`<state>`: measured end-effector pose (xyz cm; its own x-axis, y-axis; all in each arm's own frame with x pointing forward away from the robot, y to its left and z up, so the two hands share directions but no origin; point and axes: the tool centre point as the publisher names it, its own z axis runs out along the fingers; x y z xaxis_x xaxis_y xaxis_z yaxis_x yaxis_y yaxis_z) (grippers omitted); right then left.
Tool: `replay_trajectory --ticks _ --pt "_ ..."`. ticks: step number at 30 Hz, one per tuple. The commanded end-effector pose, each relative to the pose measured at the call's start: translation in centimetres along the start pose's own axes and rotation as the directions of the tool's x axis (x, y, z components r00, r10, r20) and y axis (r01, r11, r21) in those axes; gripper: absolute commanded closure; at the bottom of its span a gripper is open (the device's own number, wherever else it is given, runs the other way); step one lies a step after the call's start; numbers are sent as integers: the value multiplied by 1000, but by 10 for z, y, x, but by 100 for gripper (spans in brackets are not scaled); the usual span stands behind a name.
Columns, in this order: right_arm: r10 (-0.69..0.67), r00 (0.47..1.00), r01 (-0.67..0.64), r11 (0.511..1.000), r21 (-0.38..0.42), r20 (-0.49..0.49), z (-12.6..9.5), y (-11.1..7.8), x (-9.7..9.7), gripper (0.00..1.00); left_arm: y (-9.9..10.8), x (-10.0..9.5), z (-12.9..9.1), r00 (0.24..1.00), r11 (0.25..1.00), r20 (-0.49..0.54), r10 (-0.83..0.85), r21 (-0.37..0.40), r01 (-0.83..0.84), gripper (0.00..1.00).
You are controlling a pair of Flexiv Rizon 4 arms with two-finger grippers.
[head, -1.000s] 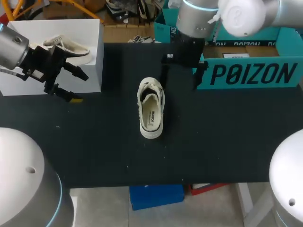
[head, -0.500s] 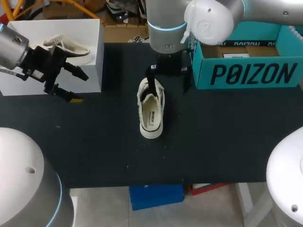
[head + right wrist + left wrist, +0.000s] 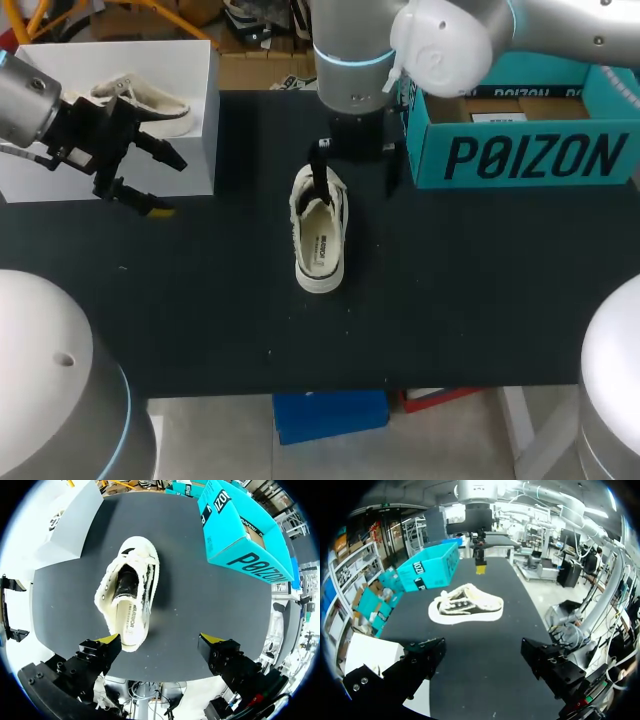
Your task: Take the shoe out of the shoebox, open the shoe tongue, remove and reinsert the insole, then place the shoe into the shoebox
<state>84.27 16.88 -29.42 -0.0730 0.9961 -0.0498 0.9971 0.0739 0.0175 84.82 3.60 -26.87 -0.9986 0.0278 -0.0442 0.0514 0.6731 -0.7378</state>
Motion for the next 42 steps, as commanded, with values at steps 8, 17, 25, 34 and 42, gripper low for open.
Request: replay_trajectory --ticks 8,17,25,34,42 --pt "-9 1000 9 1000 -9 3 29 17 3 0 0 1 0 1000 1000 2 0 -4 0 0" --pt "-6 1000 6 1000 9 -4 50 31 -2 13 0 1 0 1000 1000 2 0 -4 0 0" --pt "-11 1000 12 1000 23 -16 65 41 -3 50 0 1 0 1000 1000 2 0 -4 0 0" --pt "-22 999 23 999 31 -31 72 47 5 49 0 1 0 1000 1000 2 0 -4 0 0" --pt "-24 999 26 998 59 -37 88 43 11 46 0 1 0 1000 1000 2 0 -4 0 0"
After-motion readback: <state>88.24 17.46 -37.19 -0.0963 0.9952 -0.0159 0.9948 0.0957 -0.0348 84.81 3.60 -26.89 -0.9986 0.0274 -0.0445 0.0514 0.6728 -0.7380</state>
